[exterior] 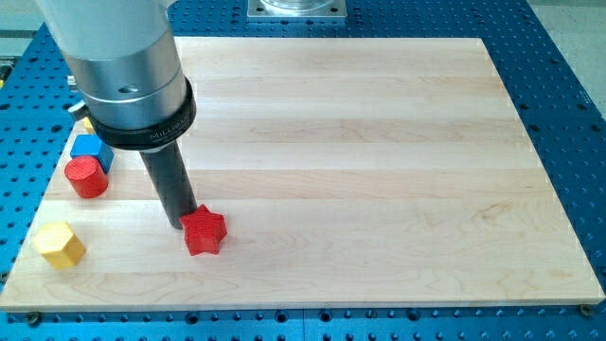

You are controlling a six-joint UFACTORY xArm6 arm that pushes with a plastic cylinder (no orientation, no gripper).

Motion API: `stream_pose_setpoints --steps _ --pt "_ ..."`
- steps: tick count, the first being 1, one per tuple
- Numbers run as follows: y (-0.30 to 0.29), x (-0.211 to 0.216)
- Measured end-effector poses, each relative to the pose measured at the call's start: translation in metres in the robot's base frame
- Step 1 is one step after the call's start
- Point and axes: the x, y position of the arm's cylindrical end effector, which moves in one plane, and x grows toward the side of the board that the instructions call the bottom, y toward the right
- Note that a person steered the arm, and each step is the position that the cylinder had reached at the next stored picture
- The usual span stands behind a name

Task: Place the red star horizontal to the red circle

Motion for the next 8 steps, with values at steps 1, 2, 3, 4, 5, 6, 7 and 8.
stream_pose_setpoints --steps 1,2,3,4,5,6,7,8 --pt "-0.048 0.012" --pt "-0.048 0.032" --pt "0.031 0.039" --pt "0.091 0.027" --pt "0.056 0.029" --pt "0.077 0.027" --pt "0.090 0.022" --pt "0.104 0.018"
